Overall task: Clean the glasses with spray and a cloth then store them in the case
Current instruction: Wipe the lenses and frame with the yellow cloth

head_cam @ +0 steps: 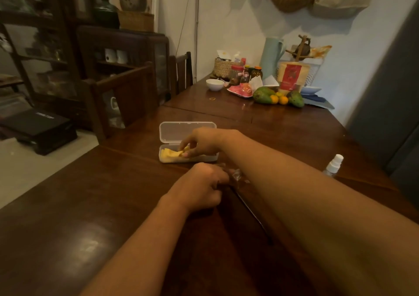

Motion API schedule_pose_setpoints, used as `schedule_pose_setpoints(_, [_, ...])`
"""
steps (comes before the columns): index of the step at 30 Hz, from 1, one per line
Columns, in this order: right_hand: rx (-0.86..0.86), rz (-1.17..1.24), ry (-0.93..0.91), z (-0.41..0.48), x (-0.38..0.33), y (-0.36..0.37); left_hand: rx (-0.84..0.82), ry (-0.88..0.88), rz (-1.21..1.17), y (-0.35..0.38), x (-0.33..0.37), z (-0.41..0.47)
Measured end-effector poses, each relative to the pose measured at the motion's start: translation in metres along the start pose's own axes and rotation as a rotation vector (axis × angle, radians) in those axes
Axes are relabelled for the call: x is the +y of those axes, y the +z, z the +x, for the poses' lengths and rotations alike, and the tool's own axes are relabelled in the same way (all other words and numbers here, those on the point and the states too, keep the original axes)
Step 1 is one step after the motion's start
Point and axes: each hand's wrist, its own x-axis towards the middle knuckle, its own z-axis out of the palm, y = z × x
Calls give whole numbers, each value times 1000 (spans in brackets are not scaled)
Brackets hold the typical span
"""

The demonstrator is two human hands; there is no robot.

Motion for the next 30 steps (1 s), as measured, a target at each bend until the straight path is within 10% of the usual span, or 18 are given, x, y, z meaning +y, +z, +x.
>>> schedule_pose_setpoints(8, [193, 93, -6, -8, -1, -8, -28, -28, -36, -1, 3, -1])
schedule_pose_setpoints(21, [714, 1199, -19, -144, 15, -11, 25, -15, -112, 0, 5, 0])
schedule_pose_setpoints(30, [715, 1260, 141, -205, 14, 56, 288, -433, -201, 1, 4, 4])
